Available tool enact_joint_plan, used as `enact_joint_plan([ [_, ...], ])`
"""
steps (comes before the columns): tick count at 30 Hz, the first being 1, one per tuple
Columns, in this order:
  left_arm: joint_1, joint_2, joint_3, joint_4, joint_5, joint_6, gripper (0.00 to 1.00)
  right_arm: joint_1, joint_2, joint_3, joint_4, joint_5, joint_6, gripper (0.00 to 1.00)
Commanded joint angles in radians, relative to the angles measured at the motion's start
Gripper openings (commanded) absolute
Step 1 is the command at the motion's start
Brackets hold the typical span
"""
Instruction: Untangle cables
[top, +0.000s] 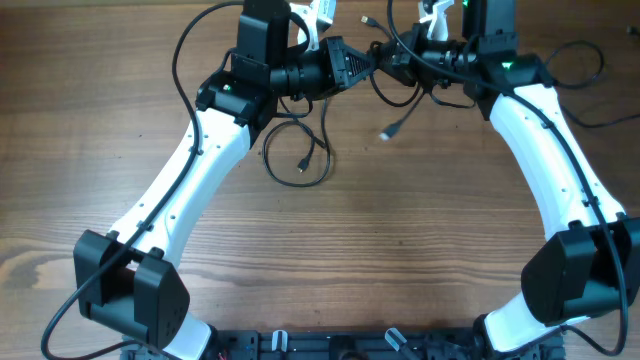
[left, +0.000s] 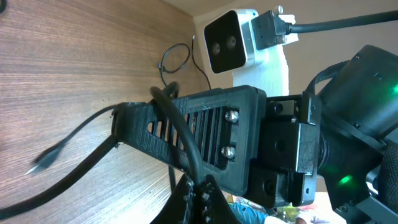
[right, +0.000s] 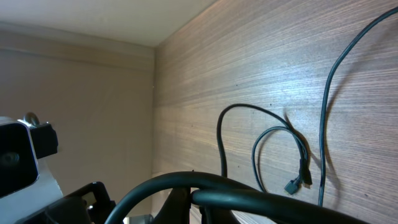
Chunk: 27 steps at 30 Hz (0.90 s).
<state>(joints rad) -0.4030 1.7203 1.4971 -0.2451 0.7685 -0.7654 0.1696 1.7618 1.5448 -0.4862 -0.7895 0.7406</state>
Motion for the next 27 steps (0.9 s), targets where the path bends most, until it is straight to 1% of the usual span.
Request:
enact_joint_plan([
  [1,-0.011,-0.004,0.009,0.006,0.058,-0.006,0.04,-0.004,0.023,0.004,0.015,-0.002,-0.005,0.04],
  [2,-0.01,-0.004,0.009,0.005,0.057,-0.005,0.04,-0.008,0.023,0.004,0.016,-0.011,-0.008,0.04],
  [4,0.004,-0.004,0.009,-0.015,0.031,0.003,0.04,-0.032,0.021,0.005,0.037,-0.101,-0.044,0.04],
  [5,0.017,-0.004,0.009,-0.051,-0.02,0.003,0.04,-0.055,0.012,0.005,0.042,-0.167,-0.077,0.04],
  [7,0.046,-0.004,0.009,-0.172,-0.176,0.055,0.04,-0.096,-0.023,0.005,0.04,-0.295,-0.145,0.04],
  [9,0.061,-0.004,0.009,-0.278,-0.319,0.077,0.04,-0.133,-0.06,0.005,0.032,-0.389,-0.178,0.04],
  [11,0.062,-0.003,0.009,-0.352,-0.436,0.078,0.04,-0.192,-0.107,0.005,0.036,-0.563,-0.188,0.04],
  [12,0.062,-0.003,0.009,-0.359,-0.445,0.078,0.04,-0.207,-0.114,0.005,0.046,-0.601,-0.187,0.04],
  [15,0.058,-0.003,0.009,-0.393,-0.445,0.122,0.04,-0.275,-0.13,0.005,0.133,-0.718,-0.1,0.04],
  [16,0.054,-0.003,0.009,-0.423,-0.444,0.15,0.04,-0.31,-0.13,0.005,0.209,-0.748,-0.025,0.04],
  [18,0.042,-0.003,0.008,-0.486,-0.445,0.189,0.04,-0.361,-0.13,0.005,0.345,-0.732,0.115,0.04],
  [20,0.019,-0.003,0.008,-0.547,-0.444,0.235,0.04,-0.401,-0.13,0.005,0.501,-0.673,0.264,0.04],
  [22,-0.013,-0.003,0.008,-0.602,-0.444,0.274,0.04,-0.42,-0.13,0.005,0.616,-0.623,0.343,0.04],
  [23,-0.025,-0.003,0.008,-0.615,-0.435,0.289,0.04,-0.419,-0.13,0.005,0.639,-0.612,0.336,0.04],
  [24,-0.037,-0.003,0.008,-0.622,-0.404,0.291,0.04,-0.418,-0.129,0.004,0.626,-0.602,0.307,0.04],
  [26,-0.045,-0.003,0.008,-0.616,-0.351,0.291,0.04,-0.418,-0.129,0.004,0.539,-0.573,0.235,0.05],
  [27,-0.047,-0.003,0.008,-0.612,-0.335,0.291,0.04,-0.417,-0.129,0.004,0.447,-0.536,0.167,0.04],
])
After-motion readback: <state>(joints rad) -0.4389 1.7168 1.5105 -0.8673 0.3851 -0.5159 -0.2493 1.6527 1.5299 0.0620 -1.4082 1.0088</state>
